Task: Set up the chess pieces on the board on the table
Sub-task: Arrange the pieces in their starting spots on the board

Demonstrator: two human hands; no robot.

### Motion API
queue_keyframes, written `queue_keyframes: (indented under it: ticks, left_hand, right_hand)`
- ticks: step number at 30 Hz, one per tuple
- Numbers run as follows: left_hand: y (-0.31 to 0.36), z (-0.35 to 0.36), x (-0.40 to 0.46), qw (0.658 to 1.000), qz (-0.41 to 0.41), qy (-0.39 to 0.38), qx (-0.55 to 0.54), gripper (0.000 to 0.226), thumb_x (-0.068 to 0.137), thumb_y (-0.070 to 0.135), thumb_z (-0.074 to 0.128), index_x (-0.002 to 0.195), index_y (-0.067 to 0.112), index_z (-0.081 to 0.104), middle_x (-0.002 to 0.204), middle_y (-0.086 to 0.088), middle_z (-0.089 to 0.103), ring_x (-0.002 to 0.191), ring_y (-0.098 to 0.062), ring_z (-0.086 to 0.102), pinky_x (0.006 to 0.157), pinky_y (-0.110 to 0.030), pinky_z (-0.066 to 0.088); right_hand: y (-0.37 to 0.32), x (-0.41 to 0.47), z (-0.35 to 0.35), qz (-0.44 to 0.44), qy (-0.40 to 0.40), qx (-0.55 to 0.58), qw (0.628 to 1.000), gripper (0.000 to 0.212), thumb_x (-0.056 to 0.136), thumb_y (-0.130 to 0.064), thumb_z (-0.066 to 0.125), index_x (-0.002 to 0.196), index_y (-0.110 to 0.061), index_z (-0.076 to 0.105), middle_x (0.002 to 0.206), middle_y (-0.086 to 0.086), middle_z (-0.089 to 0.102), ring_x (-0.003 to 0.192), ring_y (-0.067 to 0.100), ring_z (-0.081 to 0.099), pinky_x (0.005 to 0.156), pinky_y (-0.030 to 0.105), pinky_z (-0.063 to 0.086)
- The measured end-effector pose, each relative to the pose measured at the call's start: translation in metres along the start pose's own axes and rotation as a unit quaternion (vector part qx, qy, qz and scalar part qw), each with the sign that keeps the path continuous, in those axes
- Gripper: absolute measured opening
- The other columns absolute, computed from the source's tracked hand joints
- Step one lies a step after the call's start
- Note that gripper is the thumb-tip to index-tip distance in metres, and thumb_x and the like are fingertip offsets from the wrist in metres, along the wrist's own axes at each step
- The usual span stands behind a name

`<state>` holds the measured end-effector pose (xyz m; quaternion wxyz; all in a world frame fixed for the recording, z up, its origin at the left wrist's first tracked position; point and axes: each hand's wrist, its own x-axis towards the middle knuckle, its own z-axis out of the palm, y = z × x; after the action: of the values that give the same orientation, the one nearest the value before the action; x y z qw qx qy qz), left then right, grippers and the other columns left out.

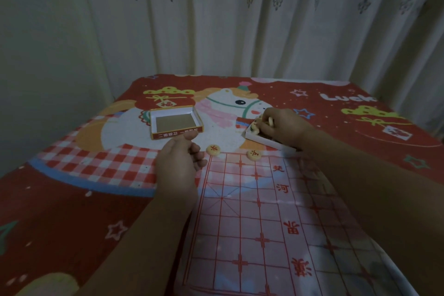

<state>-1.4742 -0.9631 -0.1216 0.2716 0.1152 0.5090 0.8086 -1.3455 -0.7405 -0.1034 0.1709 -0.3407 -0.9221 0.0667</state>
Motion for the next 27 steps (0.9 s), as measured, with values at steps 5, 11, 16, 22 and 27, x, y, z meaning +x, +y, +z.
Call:
queue_keyframes:
  ticks: [5, 11, 16, 22, 27]
  left_hand:
    - [-0.001, 0.001, 0.003, 1.000, 0.002, -0.003, 0.008, 0.025, 0.097, 0.004, 0.045, 0.098, 0.013, 0.068, 0.064, 0.001, 0.050, 0.052, -0.008, 0.051, 0.054, -0.024, 0.047]
    - [-0.001, 0.001, 0.002, 1.000, 0.003, -0.007, 0.006, 0.028, 0.097, 0.003, 0.042, 0.098, 0.014, 0.068, 0.064, 0.001, 0.049, 0.051, -0.008, 0.051, 0.054, -0.024, 0.048]
    - [0.001, -0.001, 0.000, 1.000, -0.007, -0.016, -0.007, 0.028, 0.098, 0.004, 0.040, 0.099, 0.012, 0.067, 0.065, 0.001, 0.048, 0.052, -0.009, 0.049, 0.054, -0.024, 0.046]
    - [0.018, 0.006, -0.009, 0.998, -0.030, -0.001, -0.047, 0.020, 0.096, 0.009, 0.047, 0.103, 0.011, 0.067, 0.065, 0.003, 0.052, 0.056, -0.009, 0.051, 0.057, -0.024, 0.048]
    - [0.025, 0.036, -0.066, 0.986, -0.121, -0.055, -0.096, 0.029, 0.098, 0.030, 0.050, 0.117, 0.013, 0.065, 0.099, -0.003, 0.071, 0.091, -0.019, 0.066, 0.082, -0.033, 0.051]
  right_hand:
    - [0.001, 0.002, 0.002, -0.013, 0.031, -0.002, 0.999, 0.028, 0.097, -0.037, 0.056, 0.100, -0.010, 0.063, 0.094, 0.012, 0.069, 0.079, 0.027, 0.059, 0.063, 0.030, 0.041]
    - [-0.002, 0.001, -0.003, -0.024, 0.119, 0.028, 0.992, 0.022, 0.098, -0.030, 0.056, 0.095, -0.008, 0.060, 0.083, 0.006, 0.062, 0.075, 0.025, 0.055, 0.061, 0.028, 0.033]
    - [-0.017, -0.005, -0.035, 0.014, 0.226, 0.154, 0.962, 0.020, 0.098, -0.029, 0.056, 0.090, -0.011, 0.059, 0.067, -0.003, 0.057, 0.057, 0.007, 0.051, 0.049, 0.020, 0.039]
    - [-0.068, -0.057, -0.041, 0.087, 0.285, 0.435, 0.850, 0.024, 0.094, -0.025, 0.063, 0.074, -0.015, 0.054, 0.059, 0.002, 0.051, 0.051, 0.019, 0.049, 0.048, 0.030, 0.041]
    - [-0.126, -0.101, -0.040, 0.112, 0.270, 0.586, 0.755, 0.026, 0.095, -0.021, 0.062, 0.072, -0.012, 0.053, 0.057, 0.006, 0.048, 0.048, 0.020, 0.044, 0.042, 0.022, 0.037]
